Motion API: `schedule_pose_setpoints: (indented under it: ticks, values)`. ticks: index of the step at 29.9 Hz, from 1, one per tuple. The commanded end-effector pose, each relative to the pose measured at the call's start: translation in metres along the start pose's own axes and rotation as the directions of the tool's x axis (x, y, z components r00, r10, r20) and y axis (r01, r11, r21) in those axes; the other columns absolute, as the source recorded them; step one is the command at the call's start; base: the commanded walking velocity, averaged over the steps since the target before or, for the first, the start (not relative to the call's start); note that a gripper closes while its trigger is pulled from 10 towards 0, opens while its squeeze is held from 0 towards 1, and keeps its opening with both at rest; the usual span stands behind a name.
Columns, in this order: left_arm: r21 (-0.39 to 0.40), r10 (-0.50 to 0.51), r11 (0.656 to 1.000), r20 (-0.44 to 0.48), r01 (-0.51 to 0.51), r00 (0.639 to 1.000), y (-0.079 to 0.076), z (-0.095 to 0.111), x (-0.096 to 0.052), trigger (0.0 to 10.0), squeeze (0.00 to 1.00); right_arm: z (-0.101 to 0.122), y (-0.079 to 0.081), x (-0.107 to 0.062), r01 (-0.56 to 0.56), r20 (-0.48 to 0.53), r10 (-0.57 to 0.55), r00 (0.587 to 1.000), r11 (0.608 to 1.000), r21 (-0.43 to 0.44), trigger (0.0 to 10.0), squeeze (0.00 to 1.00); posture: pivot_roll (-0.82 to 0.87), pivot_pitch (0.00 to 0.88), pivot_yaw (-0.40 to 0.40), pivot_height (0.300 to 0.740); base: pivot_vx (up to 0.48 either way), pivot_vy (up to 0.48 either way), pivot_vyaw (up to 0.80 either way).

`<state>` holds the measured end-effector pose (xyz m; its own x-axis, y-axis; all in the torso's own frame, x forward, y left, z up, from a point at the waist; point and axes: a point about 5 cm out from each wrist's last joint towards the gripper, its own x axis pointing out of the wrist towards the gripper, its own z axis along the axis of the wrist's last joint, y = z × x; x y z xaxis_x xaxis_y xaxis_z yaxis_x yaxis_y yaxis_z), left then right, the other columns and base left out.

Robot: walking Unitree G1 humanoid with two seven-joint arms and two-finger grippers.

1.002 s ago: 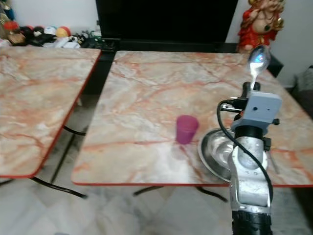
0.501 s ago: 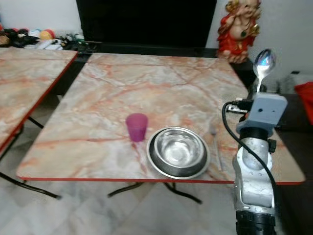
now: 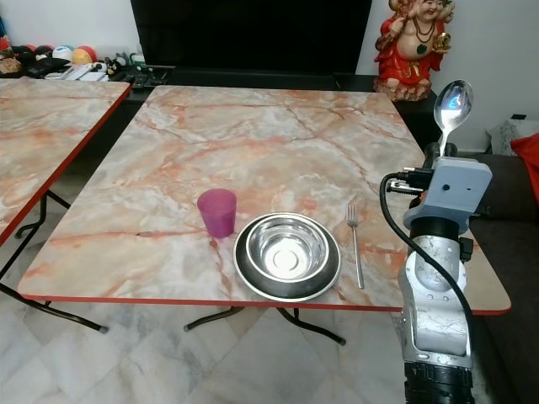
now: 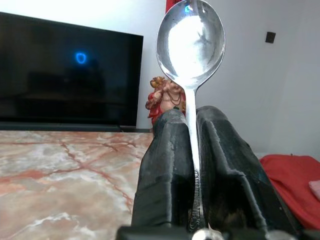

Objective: Setting the table

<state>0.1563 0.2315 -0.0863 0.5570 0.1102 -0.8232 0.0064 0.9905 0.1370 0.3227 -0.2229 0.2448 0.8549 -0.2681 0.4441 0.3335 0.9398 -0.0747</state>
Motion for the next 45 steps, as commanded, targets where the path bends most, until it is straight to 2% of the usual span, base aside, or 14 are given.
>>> schedule_pose_setpoints:
  ticks: [1,11,18,21,24,27,30,31,35,36,38,41,44,45]
  values:
    - [-0.01,0.004,1.0,-0.026,-0.004,1.0,0.001,-0.008,-0.002,10.0,0.0,0.003,-0.002,0.003,0.008,0.003,-0.008,1.0,1.0,0.006,10.0,0.0,-0.03,0.144,-0.026,0.74,0.334,0.0,0.0]
    - [-0.012,0.005,1.0,-0.016,-0.005,1.0,0.002,-0.006,-0.002,10.0,0.0,0.002,0.001,0.003,-0.004,-0.006,0.004,1.0,1.0,0.003,10.0,0.0,-0.03,0.157,-0.029,0.74,0.345,0.0,0.0]
    - [-0.011,0.004,1.0,-0.006,-0.005,1.0,-0.001,-0.004,-0.001,10.0,0.0,-0.001,-0.006,0.001,0.03,-0.038,-0.031,0.999,0.999,-0.027,10.0,0.0,-0.04,0.162,-0.033,0.74,0.069,0.0,0.0]
    - [-0.009,0.002,1.0,-0.004,-0.002,1.0,-0.002,-0.004,-0.001,10.0,0.0,-0.005,-0.012,-0.001,0.036,-0.073,-0.04,0.997,0.998,-0.049,10.0,0.0,-0.04,0.162,-0.033,0.74,0.0,0.0,0.0]
    - [-0.009,-0.002,1.0,-0.004,0.002,1.0,-0.003,-0.004,-0.001,10.0,0.0,-0.014,-0.024,-0.01,0.009,-0.2,-0.026,0.979,0.996,-0.084,10.0,0.0,-0.04,0.163,-0.036,0.74,0.0,0.0,0.0]
    - [-0.011,-0.002,1.0,-0.004,0.002,1.0,-0.004,-0.004,-0.001,10.0,0.0,-0.018,-0.029,-0.015,-0.019,-0.247,-0.009,0.969,0.993,-0.113,10.0,0.0,-0.04,0.163,-0.036,0.74,0.0,0.0,0.0]
    - [-0.005,-0.018,1.0,-0.007,0.018,1.0,-0.006,-0.004,0.0,10.0,0.0,-0.032,-0.055,-0.029,-0.026,-0.424,-0.02,0.905,0.994,-0.103,10.0,0.0,-0.07,0.165,-0.039,0.74,0.0,0.0,0.0]
    - [-0.005,-0.018,1.0,-0.007,0.018,1.0,-0.006,-0.004,0.0,10.0,0.0,-0.032,-0.055,-0.029,-0.026,-0.424,-0.02,0.905,0.994,-0.103,10.0,0.0,-0.07,0.165,-0.039,0.74,0.0,0.0,0.0]
    - [-0.002,-0.023,1.0,-0.006,0.023,1.0,-0.005,-0.003,0.0,10.0,0.0,-0.034,-0.044,-0.047,-0.183,-0.541,0.142,0.829,0.983,-0.021,10.0,0.0,-0.08,0.161,-0.04,0.74,0.0,0.0,0.0]
    - [0.002,-0.025,1.0,-0.007,0.025,1.0,-0.006,-0.002,0.0,10.0,0.0,-0.039,-0.038,-0.055,-0.21,-0.58,0.192,0.792,0.977,0.037,10.0,0.0,-0.09,0.159,-0.04,0.74,0.0,0.0,0.0]
    - [0.004,-0.027,1.0,-0.008,0.027,1.0,-0.006,-0.002,0.0,10.0,0.0,-0.043,-0.035,-0.062,-0.242,-0.608,0.234,0.759,0.968,0.071,10.0,0.0,-0.09,0.153,-0.04,0.74,0.0,0.0,0.0]
    - [0.003,-0.039,0.999,-0.012,0.039,0.999,-0.007,-0.002,0.0,10.0,0.0,-0.053,-0.036,-0.068,-0.28,-0.652,0.24,0.719,0.959,0.044,10.0,0.0,-0.09,0.153,-0.04,0.74,0.0,0.0,0.0]
    - [0.01,-0.047,0.999,-0.018,0.048,0.999,-0.008,-0.001,0.001,10.0,0.0,-0.061,-0.039,-0.07,-0.292,-0.675,0.221,0.704,0.956,0.008,10.0,0.0,-0.09,0.143,-0.038,0.74,0.0,0.0,0.0]
    - [0.01,-0.046,0.999,-0.017,0.046,0.999,-0.008,-0.001,0.001,10.0,0.0,-0.063,-0.043,-0.07,-0.258,-0.688,0.205,0.696,0.966,0.027,10.0,0.0,-0.08,0.137,-0.04,0.74,0.0,0.0,0.0]
